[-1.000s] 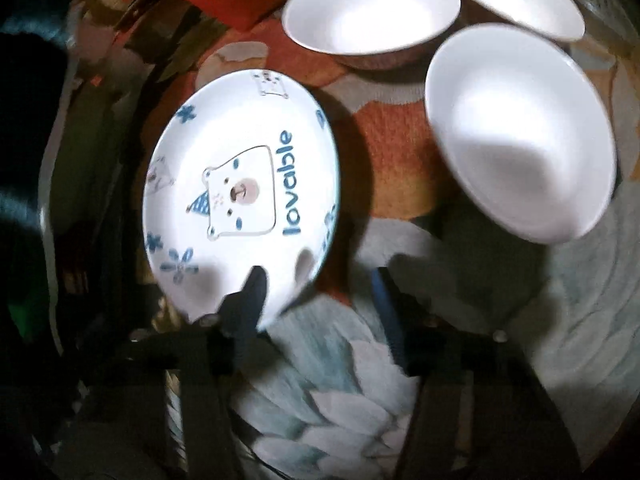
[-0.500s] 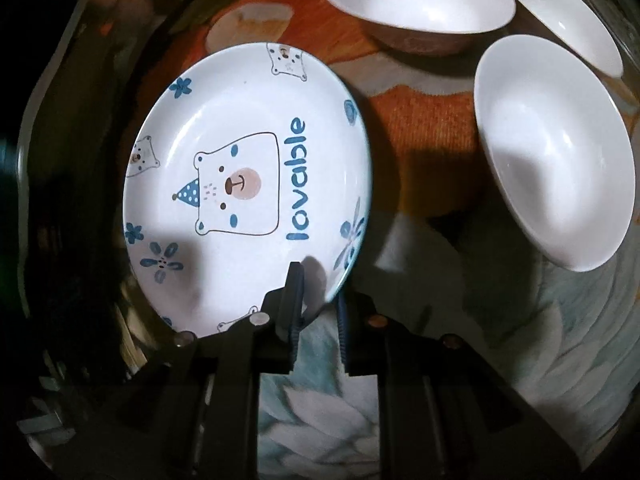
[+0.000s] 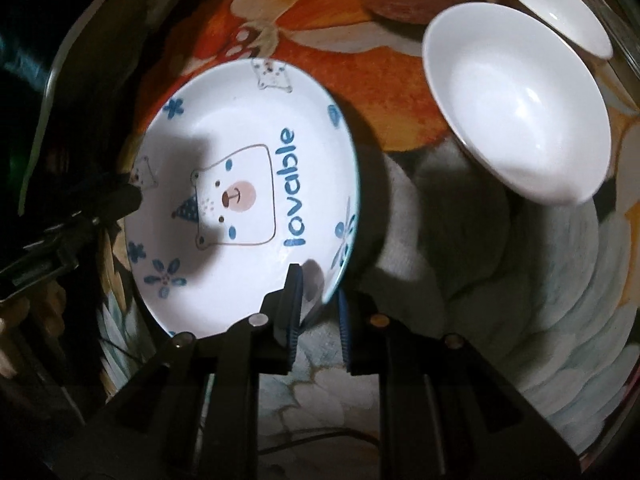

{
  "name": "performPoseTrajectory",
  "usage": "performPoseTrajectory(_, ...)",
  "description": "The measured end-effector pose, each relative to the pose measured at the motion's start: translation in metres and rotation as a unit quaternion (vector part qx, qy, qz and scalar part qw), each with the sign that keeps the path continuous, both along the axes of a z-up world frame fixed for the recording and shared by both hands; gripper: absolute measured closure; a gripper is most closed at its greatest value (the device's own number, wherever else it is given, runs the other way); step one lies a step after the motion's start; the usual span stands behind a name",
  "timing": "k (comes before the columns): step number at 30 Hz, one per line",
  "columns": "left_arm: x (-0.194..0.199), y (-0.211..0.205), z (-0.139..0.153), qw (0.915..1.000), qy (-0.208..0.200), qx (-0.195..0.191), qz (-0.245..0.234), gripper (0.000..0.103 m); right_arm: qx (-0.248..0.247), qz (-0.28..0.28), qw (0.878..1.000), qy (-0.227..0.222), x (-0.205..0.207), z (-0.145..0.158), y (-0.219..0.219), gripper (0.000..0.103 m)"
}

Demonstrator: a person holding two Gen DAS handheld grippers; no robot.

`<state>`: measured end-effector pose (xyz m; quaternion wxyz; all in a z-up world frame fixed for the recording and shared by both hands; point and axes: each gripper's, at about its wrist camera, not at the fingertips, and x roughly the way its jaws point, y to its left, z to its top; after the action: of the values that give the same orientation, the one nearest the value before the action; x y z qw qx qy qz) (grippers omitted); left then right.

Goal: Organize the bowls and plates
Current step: 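Lift the smaller bear plate off the cloth with the right tool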

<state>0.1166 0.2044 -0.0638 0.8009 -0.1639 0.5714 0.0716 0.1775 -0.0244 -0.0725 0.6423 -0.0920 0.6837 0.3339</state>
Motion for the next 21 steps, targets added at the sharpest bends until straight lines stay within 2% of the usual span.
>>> performPoseTrajectory(1, 0.006, 0.000, -0.002, 1.0000, 0.003, -0.001, 0.001, 0.051, 0.004, -0.013, 1.000, 0.001, -0.001, 0.000, -0.002, 0.086)
performPoseTrajectory(5, 0.026, -0.005, -0.012, 0.9999, 0.014, -0.003, -0.002, 0.064, 0.021, -0.070, 0.997, 0.003, 0.002, 0.000, -0.015, 0.086)
performPoseTrajectory(7, 0.032, -0.009, -0.016, 0.9995, 0.022, 0.017, -0.012, 0.069, 0.025, -0.093, 0.995, 0.005, 0.003, -0.001, -0.019, 0.086)
performPoseTrajectory(8, 0.032, -0.010, -0.017, 0.9991, 0.026, 0.030, -0.017, 0.080, 0.027, -0.102, 0.994, 0.006, 0.002, -0.001, -0.021, 0.086)
performPoseTrajectory(10, 0.028, -0.008, -0.017, 0.9987, 0.024, 0.041, -0.019, 0.089, 0.025, -0.109, 0.994, 0.003, 0.000, -0.003, -0.020, 0.086)
performPoseTrajectory(12, 0.020, -0.002, -0.018, 0.9995, 0.021, 0.016, -0.020, 0.092, 0.018, -0.106, 0.994, -0.004, 0.003, -0.001, -0.017, 0.087)
performPoseTrajectory(17, 0.002, -0.010, -0.018, 0.9988, 0.021, 0.017, -0.041, 0.095, 0.006, -0.096, 0.995, -0.034, 0.011, 0.001, -0.010, 0.091)
performPoseTrajectory(21, -0.018, -0.013, -0.016, 0.9990, 0.022, -0.006, -0.039, 0.095, 0.006, -0.100, 0.994, -0.041, 0.020, 0.001, -0.004, 0.091)
